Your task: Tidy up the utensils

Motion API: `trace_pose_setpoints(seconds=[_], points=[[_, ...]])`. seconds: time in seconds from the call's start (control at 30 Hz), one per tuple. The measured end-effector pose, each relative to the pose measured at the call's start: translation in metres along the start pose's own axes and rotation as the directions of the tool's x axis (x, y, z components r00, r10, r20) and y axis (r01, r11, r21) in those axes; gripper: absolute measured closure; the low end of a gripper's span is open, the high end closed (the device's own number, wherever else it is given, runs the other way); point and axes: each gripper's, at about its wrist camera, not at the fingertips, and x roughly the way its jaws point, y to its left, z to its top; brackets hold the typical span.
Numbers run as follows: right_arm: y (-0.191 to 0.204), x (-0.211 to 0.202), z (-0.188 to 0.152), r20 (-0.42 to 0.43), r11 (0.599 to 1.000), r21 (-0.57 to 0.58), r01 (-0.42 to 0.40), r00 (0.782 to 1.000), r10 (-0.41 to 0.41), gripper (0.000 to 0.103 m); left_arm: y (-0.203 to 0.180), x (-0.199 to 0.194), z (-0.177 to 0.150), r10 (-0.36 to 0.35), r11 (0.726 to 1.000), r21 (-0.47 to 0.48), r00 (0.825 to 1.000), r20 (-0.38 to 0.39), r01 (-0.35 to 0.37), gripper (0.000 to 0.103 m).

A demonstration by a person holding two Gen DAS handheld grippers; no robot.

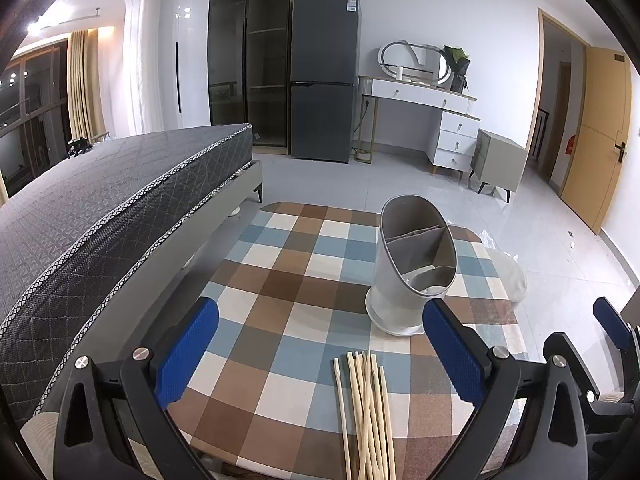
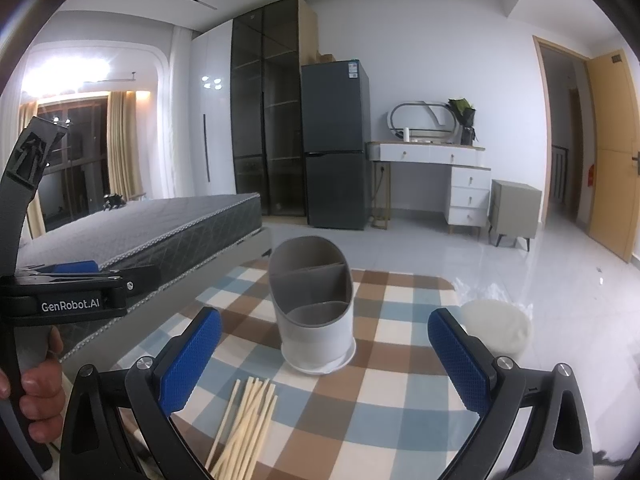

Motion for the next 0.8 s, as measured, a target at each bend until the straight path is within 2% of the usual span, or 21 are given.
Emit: trace_pose_setpoints(seconds=[0.23,0.4,0.5,0.57,0.63,0.7,0.77,0.8], points=[[0.001,0.005,-0.002,-0.017,1.0,-0.01,0.002,1.0,-0.002,0.0,0.004,0.01,0.0,-0.007,1.0,-0.014,0.999,-0.044,0.007,0.003],[0.0,0.011,-0.002,-0.032,1.0,-0.007,0.003,0.999,-0.004,0.0,0.008,0.022,-0.002,-0.04,0.999,-0.026,0.996,-0.076,0.038,0.003],[0.0,0.016,-0.002,-0.042,1.0,-0.003,0.002,0.999,-0.002,0.0,0.012,0.04,-0.009,-0.017,1.0,-0.026,0.994,-0.112,0.014,0.003],[-0.002,0.021,-0.002,-0.055,1.0,0.002,-0.003,0.999,0.003,0.0,0.017,0.059,-0.014,-0.006,0.999,-0.041,0.985,-0.173,-0.001,0.003],[-0.004,0.027,-0.002,-0.071,1.0,0.014,-0.023,0.997,0.024,0.0,0.024,0.083,-0.02,-0.026,0.997,-0.077,0.962,-0.273,0.005,0.003],[-0.005,0.034,-0.003,-0.087,0.999,0.015,-0.035,0.996,0.036,0.0,0.028,0.1,-0.028,-0.021,0.996,-0.094,0.94,-0.341,-0.012,0.004],[-0.005,0.041,-0.004,-0.101,0.999,0.006,-0.034,0.994,0.035,0.0,0.026,0.114,-0.036,-0.021,0.997,-0.08,0.918,-0.397,-0.012,0.004],[-0.005,0.045,-0.005,-0.113,0.999,0.003,-0.033,0.993,0.034,0.0,0.024,0.124,-0.042,-0.007,0.998,-0.062,0.901,-0.435,-0.022,0.004]])
